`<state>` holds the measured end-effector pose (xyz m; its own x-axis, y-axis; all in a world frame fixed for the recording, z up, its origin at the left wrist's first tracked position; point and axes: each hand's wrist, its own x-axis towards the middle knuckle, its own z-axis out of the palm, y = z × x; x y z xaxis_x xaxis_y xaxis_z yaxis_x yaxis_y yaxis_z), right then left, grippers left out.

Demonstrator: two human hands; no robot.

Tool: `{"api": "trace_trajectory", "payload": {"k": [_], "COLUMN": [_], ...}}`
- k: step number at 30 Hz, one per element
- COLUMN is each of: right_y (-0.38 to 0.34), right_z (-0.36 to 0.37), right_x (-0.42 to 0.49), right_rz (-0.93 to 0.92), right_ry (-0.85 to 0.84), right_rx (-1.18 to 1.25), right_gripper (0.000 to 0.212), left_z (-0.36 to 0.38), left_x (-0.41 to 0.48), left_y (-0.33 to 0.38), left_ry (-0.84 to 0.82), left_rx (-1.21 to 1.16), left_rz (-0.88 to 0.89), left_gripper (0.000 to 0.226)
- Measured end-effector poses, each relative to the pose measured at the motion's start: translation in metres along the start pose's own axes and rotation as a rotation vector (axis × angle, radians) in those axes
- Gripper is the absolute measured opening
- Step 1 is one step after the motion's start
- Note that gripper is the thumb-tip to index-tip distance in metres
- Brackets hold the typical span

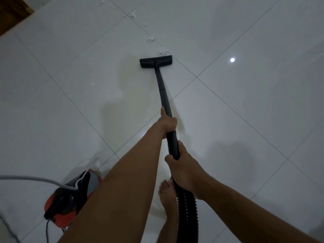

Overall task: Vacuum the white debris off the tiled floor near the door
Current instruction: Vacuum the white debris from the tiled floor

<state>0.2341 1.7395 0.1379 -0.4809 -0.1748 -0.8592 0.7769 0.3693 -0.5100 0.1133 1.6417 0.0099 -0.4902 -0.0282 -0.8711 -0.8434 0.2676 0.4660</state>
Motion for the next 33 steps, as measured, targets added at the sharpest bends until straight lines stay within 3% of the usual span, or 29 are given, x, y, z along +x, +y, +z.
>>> {"api": "trace_trajectory", "payload": {"k": [15, 33], "right_y": [-0.049, -0.079], "right_z": [-0.020, -0.050], "right_x": [0.039, 0.001], "right_rz": [0.053, 0.065], "right_ry": [-0.017, -0.063], "right_rx": [0.059, -0.023], "right_gripper": [0.049, 0.050], "left_z": [-0.017, -0.007], "left_x": [0.038, -0.005], "left_y": [0.050, 0.083], "left_ry": [0.004, -0.016], "left_rx": [-0.003, -0.015], "left_rz": [0.020, -0.056], "left_gripper": [0.086, 0.080]}}
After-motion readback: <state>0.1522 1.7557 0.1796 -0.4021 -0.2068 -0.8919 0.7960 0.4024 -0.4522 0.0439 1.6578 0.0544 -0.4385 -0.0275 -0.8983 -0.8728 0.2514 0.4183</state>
